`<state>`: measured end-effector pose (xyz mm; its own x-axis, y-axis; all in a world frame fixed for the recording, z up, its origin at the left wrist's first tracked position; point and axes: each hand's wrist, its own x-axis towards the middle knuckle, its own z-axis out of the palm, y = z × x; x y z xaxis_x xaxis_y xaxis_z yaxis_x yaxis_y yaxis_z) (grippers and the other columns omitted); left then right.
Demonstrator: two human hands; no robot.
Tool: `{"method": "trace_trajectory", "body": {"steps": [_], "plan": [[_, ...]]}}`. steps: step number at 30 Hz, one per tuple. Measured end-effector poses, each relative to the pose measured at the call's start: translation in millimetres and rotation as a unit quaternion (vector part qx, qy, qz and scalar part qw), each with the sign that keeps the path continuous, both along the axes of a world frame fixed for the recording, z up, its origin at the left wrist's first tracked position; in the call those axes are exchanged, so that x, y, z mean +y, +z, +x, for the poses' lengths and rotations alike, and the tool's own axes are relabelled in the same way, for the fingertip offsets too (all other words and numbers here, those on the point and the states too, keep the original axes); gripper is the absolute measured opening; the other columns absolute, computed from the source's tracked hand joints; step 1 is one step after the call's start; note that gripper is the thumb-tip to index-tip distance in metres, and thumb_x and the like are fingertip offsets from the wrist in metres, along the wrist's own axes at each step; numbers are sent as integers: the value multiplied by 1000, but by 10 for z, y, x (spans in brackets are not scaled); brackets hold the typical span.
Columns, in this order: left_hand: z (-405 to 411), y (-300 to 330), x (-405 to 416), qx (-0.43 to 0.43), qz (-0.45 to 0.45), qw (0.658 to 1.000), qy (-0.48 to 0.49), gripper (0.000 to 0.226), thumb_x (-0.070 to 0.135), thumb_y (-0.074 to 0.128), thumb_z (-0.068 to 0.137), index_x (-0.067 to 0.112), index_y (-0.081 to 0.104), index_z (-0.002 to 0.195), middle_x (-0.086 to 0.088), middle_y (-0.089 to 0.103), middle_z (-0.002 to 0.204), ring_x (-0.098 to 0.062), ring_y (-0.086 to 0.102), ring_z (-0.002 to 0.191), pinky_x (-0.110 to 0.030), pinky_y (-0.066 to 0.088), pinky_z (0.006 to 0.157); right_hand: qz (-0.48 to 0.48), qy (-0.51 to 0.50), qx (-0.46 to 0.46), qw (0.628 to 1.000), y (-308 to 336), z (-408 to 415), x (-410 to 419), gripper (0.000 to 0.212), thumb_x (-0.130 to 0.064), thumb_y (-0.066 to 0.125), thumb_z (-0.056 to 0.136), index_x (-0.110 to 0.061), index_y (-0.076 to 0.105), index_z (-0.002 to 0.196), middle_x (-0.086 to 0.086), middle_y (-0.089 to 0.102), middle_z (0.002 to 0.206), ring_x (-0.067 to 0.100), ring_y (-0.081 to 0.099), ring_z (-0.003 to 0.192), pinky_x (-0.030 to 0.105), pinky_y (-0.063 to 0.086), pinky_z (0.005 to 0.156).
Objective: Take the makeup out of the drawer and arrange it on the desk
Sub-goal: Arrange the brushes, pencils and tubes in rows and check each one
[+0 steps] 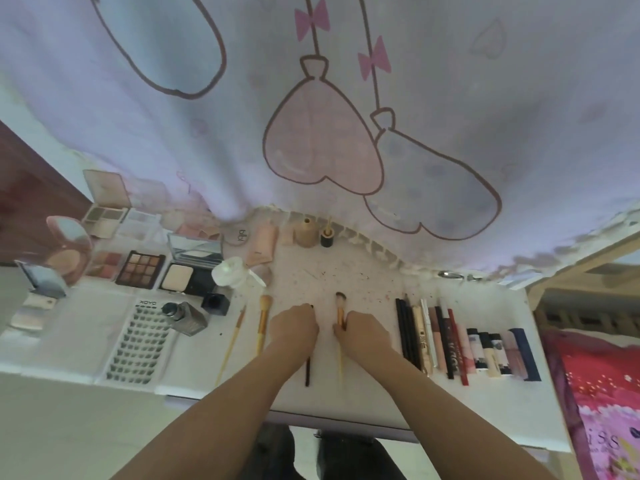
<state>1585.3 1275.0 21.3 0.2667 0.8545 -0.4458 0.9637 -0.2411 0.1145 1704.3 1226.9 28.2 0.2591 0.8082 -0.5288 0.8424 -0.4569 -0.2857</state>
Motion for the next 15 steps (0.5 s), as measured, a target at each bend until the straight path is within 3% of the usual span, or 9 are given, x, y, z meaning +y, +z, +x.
{"method": "trace_trajectory", "body": {"steps": [5, 8, 15], "plan": [[-423, -33, 91, 13, 17, 1000, -14, 17, 20, 39, 98, 13, 48, 111, -5, 62, 105, -22, 64, 90, -28, 41, 64, -10, 20, 3, 1000, -60, -505, 123, 34, -40, 37, 98, -14, 59, 91, 5, 63, 91, 23, 63, 86, 28, 41, 61], [-662, -59, 177, 3, 25, 1000, 4, 28, 21, 41, 97, 7, 41, 121, -5, 65, 98, -23, 65, 86, -29, 41, 60, -3, 18, -1, 1000, -81, -742, 205, 38, -41, 37, 97, -13, 62, 99, 6, 65, 98, 24, 63, 90, 29, 43, 64], [-923, -78, 295, -24, 37, 998, -45, 24, 33, 42, 97, 12, 47, 107, -5, 59, 98, -22, 62, 81, -29, 35, 54, 1, 16, 2, 1000, -87, -1058, 311, 43, -45, 34, 98, -12, 61, 101, 8, 65, 101, 27, 63, 92, 29, 42, 64]]}}
